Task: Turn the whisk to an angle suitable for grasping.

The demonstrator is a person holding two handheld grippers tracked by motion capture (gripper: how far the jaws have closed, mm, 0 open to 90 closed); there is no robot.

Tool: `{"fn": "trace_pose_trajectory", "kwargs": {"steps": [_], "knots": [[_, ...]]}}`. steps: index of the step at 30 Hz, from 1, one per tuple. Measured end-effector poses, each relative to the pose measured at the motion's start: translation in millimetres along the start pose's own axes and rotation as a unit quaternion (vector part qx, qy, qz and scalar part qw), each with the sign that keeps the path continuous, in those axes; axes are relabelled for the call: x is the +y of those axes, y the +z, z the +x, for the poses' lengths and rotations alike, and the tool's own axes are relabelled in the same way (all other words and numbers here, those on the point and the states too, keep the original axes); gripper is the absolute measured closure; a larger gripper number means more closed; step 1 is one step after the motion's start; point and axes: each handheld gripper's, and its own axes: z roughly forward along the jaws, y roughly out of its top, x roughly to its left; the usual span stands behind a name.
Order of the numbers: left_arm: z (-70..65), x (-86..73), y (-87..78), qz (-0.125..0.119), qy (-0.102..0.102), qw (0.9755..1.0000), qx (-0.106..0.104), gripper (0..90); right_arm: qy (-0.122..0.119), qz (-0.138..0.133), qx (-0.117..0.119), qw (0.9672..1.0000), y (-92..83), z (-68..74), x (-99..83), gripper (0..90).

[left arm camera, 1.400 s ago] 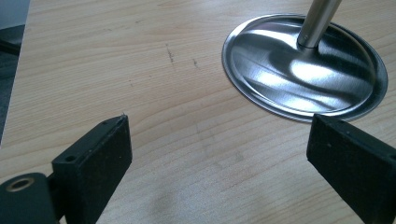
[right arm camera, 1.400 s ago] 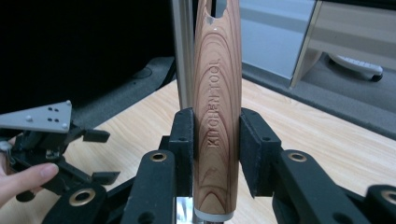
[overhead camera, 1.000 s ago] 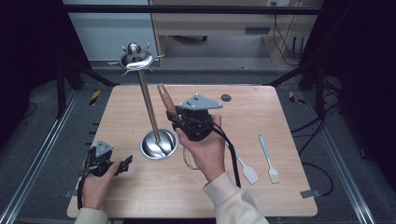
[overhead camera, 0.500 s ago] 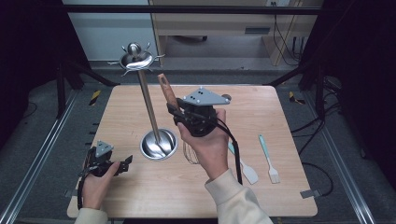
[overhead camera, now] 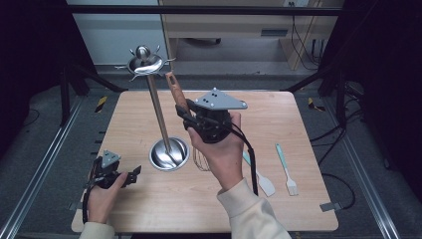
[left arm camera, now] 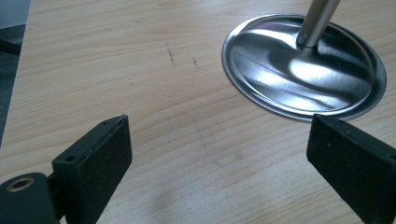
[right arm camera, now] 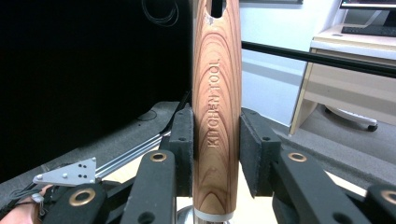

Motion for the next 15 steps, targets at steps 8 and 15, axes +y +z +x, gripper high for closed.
{"fn": "trace_pose_trajectory", "kwargs": {"steps": [8,15], "knots": [[0.0,0.0,-0.1,0.000,0.000,1.0000,0.000,6.4,0.002,-0.010,-0.002,0.9999,-3.9,-2.0,4.4,68.8],[-0.2,0.0,-0.1,0.000,0.000,1.0000,0.000,6.4,0.002,-0.017,0.000,0.9998,-2.7,-3.3,7.2,68.8]]}}
